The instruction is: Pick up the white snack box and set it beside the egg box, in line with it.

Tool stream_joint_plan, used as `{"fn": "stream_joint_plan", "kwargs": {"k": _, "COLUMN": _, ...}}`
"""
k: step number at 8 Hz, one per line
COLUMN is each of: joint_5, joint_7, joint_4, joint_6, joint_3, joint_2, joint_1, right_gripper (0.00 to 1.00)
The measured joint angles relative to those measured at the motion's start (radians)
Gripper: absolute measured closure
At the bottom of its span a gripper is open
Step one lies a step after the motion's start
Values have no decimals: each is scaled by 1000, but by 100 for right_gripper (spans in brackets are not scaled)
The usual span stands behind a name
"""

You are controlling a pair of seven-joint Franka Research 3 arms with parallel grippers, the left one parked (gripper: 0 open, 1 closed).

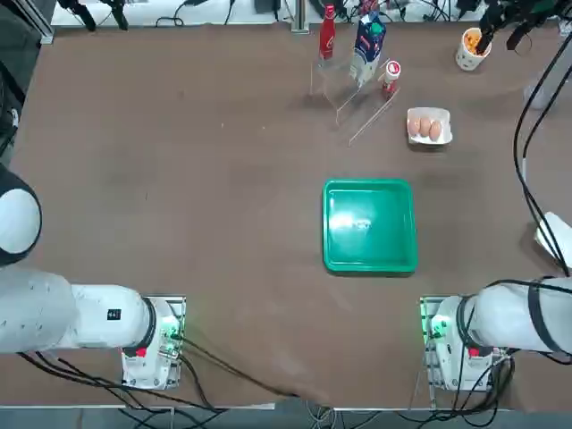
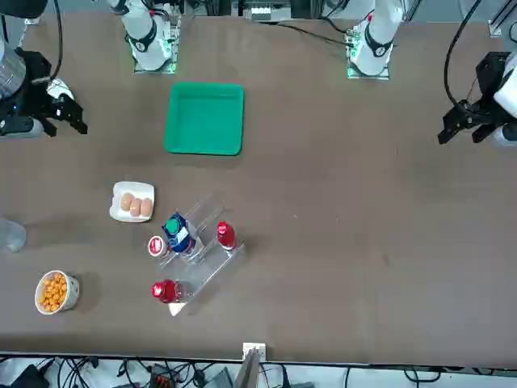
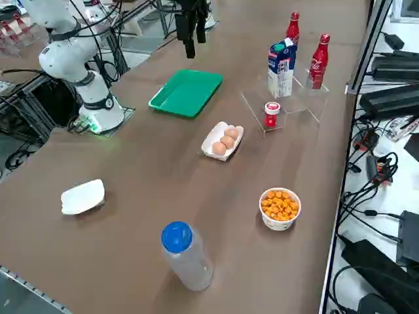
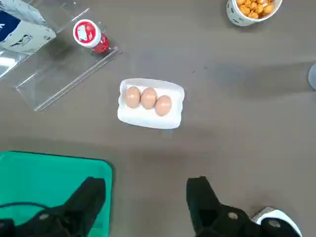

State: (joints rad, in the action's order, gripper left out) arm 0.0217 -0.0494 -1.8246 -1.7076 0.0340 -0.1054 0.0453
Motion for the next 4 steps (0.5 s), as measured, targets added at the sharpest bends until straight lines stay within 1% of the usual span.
{"fn": "stream_joint_plan", "kwargs": {"k": 4, "joint_5": 0, "joint_7": -1, "joint_4": 8, "joint_6": 6, "joint_3": 0, "joint_2": 6, "joint_1": 0, "right_gripper": 0}}
